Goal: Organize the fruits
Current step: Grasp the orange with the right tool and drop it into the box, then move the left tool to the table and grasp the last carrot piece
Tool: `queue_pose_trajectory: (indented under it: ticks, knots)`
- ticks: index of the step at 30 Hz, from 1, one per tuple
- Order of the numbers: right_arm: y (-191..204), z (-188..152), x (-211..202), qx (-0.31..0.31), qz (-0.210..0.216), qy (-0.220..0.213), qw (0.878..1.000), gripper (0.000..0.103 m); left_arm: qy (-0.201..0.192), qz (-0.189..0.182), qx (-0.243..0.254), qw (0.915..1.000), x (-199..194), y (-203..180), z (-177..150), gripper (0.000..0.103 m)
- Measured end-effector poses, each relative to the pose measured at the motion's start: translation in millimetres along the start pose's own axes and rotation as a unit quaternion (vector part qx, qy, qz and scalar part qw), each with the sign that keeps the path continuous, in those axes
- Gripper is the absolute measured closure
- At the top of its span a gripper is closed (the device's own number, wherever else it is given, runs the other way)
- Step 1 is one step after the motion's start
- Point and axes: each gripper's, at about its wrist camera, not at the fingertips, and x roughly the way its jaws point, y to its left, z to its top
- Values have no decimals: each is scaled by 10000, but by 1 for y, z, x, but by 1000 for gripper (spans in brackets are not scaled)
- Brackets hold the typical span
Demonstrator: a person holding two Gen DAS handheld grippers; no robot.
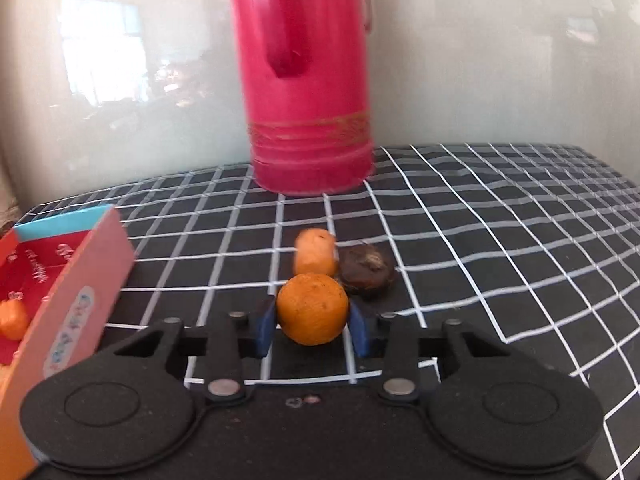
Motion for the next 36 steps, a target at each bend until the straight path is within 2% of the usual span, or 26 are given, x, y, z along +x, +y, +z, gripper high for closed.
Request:
queue_pose_trajectory:
  ticks: [4,9,12,16,18,20,21,22,25,30,36]
  knots:
    - [22,1,-28,-273,759,-377,9960,73,8,40,-22,10000,0,2,0,3]
    - [61,-6,-56,-929,1730,-690,9781,73,42,84,-37,9999,1,3,-1,3]
    - [84,-15,-64,-1329,2058,-682,9671,73,42,95,-9,9999,1,3,-1,3]
    - [105,-27,-67,-1764,2233,-550,9571,72,45,103,9,9999,1,2,-2,3]
    - [113,-32,-70,-1948,2195,-570,9543,69,29,98,17,9999,1,2,-2,3]
    - [117,-34,-76,-2067,2080,-715,9534,45,19,88,36,10000,1,2,-2,3]
    - [116,-34,-80,-2065,2056,-837,9529,25,11,89,48,9999,1,1,-2,3]
    - [111,-32,-85,-2034,2049,-966,9525,22,0,87,56,9999,0,1,-2,3]
    - [104,-26,-92,-1935,1935,-1112,9554,23,-28,58,73,10000,-2,-1,-1,3]
    - [79,-20,-88,-1585,1481,-1145,9695,22,-96,-142,193,9997,-8,-15,-2,3]
    - [26,-10,-92,-937,701,-1313,9844,19,-158,-768,543,9954,-23,-60,-6,3]
